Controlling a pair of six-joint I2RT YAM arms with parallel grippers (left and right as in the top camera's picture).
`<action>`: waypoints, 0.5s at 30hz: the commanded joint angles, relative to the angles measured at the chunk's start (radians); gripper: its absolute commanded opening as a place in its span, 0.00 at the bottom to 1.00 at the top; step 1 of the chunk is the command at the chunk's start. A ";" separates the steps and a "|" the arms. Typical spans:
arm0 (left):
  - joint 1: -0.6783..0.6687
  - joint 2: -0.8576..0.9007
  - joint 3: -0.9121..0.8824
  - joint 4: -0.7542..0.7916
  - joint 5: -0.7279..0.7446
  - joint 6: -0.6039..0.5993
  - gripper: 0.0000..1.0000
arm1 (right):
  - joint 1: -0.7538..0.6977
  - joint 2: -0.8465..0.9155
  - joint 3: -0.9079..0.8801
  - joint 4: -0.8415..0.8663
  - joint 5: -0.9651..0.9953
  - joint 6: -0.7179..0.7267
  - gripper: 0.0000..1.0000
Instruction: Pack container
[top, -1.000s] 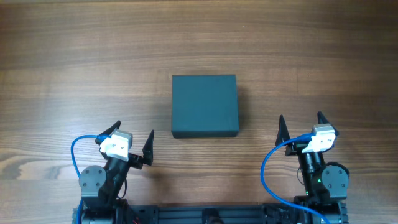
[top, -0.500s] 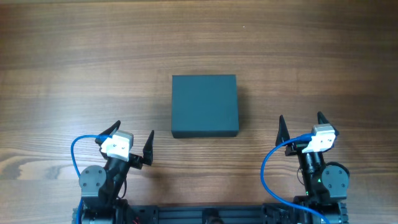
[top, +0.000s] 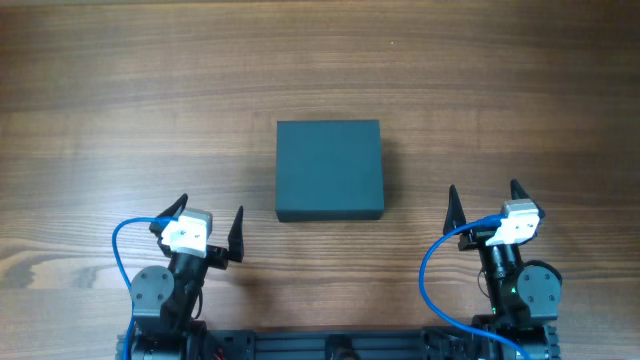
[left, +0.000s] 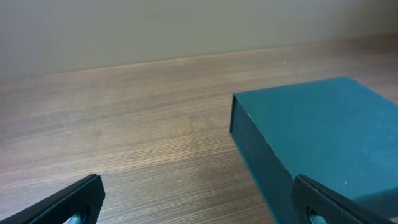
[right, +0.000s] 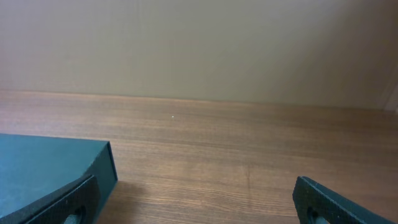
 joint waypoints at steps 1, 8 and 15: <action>0.000 -0.011 -0.007 0.009 -0.021 -0.051 1.00 | -0.003 -0.011 -0.006 0.003 -0.016 0.008 1.00; 0.004 -0.011 -0.007 0.006 -0.021 -0.056 1.00 | -0.003 -0.011 -0.006 0.003 -0.016 0.008 1.00; 0.004 -0.011 -0.007 0.006 -0.020 -0.062 1.00 | -0.003 -0.011 -0.006 0.003 -0.016 0.008 1.00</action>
